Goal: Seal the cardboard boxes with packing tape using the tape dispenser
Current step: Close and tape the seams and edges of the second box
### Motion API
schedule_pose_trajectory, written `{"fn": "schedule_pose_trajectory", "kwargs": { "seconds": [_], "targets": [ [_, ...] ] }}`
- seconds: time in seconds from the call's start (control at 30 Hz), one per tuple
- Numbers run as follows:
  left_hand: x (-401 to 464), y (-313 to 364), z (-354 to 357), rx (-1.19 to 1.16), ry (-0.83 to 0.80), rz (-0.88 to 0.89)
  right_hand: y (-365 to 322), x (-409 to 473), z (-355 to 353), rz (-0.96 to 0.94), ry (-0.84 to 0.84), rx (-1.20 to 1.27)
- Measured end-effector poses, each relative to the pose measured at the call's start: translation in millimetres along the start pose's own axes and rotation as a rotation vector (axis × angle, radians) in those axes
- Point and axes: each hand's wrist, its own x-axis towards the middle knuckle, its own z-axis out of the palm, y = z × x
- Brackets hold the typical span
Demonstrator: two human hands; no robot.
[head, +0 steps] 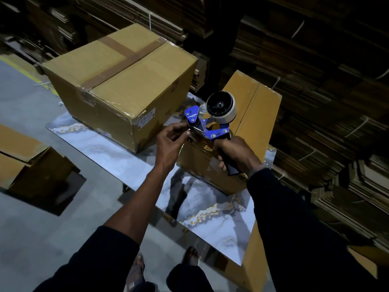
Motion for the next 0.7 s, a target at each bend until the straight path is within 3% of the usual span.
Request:
{"fn": "schedule_pose_trajectory", "kwargs": {
  "seconds": [0.7],
  "targets": [
    [-3,1,18,0.128,-0.007,0.104,-2,-1,-2,0.106,-0.066,0.11]
  ]
}}
